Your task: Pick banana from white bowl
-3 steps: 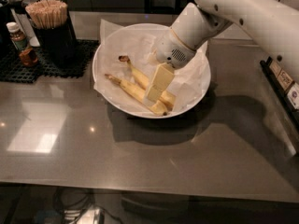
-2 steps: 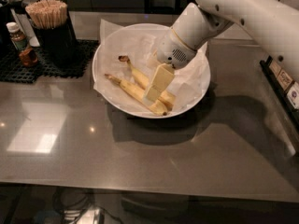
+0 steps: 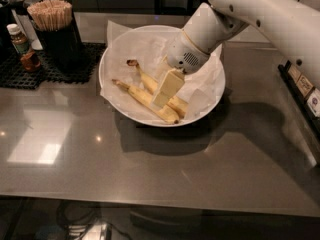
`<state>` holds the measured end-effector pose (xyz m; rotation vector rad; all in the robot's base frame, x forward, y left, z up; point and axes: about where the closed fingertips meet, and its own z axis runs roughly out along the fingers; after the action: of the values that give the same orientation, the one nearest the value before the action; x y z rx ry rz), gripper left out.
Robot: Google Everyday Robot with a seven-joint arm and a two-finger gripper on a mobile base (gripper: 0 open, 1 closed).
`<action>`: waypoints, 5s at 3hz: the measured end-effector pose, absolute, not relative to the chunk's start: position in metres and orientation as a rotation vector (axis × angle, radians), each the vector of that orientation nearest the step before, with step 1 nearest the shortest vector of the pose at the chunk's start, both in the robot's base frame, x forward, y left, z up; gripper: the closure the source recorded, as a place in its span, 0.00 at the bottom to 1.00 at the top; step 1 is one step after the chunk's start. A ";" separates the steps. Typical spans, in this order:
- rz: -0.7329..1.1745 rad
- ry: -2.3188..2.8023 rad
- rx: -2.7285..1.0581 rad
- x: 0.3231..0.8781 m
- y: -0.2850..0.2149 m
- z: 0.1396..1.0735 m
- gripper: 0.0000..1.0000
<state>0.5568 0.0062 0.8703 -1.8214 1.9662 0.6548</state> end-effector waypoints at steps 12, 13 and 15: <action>0.662 1.847 -1.853 0.613 0.047 0.862 0.00; 0.593 1.865 -1.754 0.606 0.042 0.877 0.01; 0.596 1.889 -1.705 0.614 0.026 0.891 0.00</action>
Offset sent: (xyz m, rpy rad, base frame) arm 0.1293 -0.0671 0.0599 -0.0380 -0.0748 -0.0932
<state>0.6138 0.0257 0.8914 -1.7049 1.8888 0.5958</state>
